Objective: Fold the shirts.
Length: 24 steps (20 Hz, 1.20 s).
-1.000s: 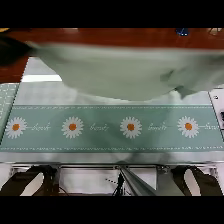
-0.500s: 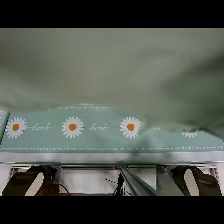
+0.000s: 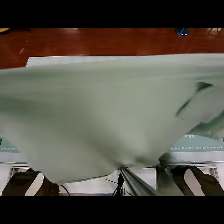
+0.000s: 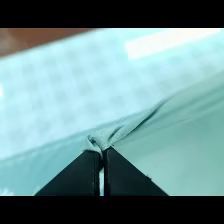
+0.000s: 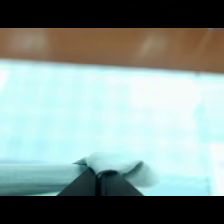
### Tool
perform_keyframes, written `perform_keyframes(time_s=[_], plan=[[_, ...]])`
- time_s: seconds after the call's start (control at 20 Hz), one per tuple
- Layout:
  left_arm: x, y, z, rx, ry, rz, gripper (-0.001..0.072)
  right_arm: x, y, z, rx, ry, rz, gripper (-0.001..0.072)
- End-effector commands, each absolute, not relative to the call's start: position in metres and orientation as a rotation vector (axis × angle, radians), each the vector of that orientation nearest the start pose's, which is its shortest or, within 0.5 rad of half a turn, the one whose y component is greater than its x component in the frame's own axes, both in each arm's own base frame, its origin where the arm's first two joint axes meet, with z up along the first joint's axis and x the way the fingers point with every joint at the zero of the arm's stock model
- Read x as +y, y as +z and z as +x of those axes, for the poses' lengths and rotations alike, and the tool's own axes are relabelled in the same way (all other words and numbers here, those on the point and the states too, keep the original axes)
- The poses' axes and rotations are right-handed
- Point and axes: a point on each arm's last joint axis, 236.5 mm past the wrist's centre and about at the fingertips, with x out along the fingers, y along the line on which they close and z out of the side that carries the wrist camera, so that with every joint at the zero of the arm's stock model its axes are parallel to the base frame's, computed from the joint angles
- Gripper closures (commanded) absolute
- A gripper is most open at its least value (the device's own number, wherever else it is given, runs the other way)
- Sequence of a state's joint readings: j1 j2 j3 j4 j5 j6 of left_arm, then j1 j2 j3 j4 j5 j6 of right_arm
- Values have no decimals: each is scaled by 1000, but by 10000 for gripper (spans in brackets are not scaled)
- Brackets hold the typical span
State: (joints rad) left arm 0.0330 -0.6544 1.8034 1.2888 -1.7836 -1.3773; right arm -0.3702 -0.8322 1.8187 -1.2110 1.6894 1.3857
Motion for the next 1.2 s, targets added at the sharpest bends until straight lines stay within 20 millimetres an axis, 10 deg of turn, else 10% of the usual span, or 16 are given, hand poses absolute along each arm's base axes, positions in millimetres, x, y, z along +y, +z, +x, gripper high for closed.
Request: perform_keyframes(time_s=[0.0, 0.25, 0.5, 0.85, 1.15], plan=[[-57, 302, 230, 752, -319, 99, 680, -21, 277, 318, 922, 159, 137, 691], [-52, 195, 355, 947, -336, 69, 680, -8, 159, 430, 1124, 203, 99, 689], [-35, 96, 440, 1060, -281, 73, 679, 1, 119, 537, 914, 139, 155, 689], [-29, 25, 502, 1033, -232, 44, 679, -4, 41, 562, 1008, 98, 231, 689], [-27, -20, 512, 1095, -189, -33, 679, -1, 1, 564, 1084, 71, 300, 689]])
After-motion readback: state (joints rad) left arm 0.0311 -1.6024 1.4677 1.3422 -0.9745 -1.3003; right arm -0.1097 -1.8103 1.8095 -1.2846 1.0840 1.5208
